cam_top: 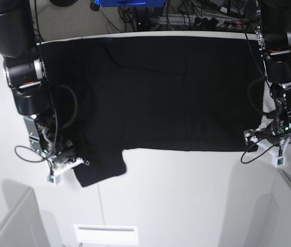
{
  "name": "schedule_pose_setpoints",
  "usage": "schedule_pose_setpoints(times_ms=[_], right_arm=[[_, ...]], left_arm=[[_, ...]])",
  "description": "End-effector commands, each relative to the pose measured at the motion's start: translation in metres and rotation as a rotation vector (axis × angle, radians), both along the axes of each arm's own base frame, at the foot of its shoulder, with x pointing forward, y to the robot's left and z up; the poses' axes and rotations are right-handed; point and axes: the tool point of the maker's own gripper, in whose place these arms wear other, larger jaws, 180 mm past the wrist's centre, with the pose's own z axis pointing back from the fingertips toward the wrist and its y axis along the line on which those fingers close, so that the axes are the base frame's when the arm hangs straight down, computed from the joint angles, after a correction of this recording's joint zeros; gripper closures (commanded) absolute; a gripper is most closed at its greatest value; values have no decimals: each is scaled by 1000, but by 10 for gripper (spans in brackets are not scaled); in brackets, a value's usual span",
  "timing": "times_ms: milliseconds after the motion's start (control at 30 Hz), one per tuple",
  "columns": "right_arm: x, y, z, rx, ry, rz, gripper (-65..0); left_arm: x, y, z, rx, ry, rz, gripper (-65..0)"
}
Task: Fold the T-shirt properly
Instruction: 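Grasp the hem corners of the shirt with both grippers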
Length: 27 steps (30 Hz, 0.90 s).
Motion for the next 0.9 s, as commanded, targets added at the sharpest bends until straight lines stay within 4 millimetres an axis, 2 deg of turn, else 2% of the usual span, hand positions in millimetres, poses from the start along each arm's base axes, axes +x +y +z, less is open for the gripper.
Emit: schedule_pose_setpoints(times_ms=[0, 100, 367, 467, 567, 633, 733, 767, 867], right_arm=[[10, -2, 13, -1, -17, 2, 0], [9, -2, 12, -1, -15, 2, 0], [7, -3, 9, -2, -9, 1, 0], [7, -3, 9, -2, -9, 1, 0], [6, -3, 8, -2, -7, 1, 0], [6, -3, 8, -2, -7, 1, 0], [6, -4, 9, 2, -9, -4, 0], [7, -3, 10, 2, -13, -3, 0], [7, -1, 11, 4, -22, 3, 0]], left_arm=[[9, 18, 16, 27, -33, 29, -650], [12, 13, 5, 5, -30, 40, -650], [16, -1, -3, -21, -48, 37, -638], [16, -3, -4, -25, -46, 34, -520], [16, -9, -8, -36, -43, 30, -369], [15, -11, -9, -38, -39, 29, -248], [14, -12, -11, -41, -38, 28, -30], [14, -12, -11, -41, -38, 28, 0], [14, -11, -10, -38, -38, 29, 0]])
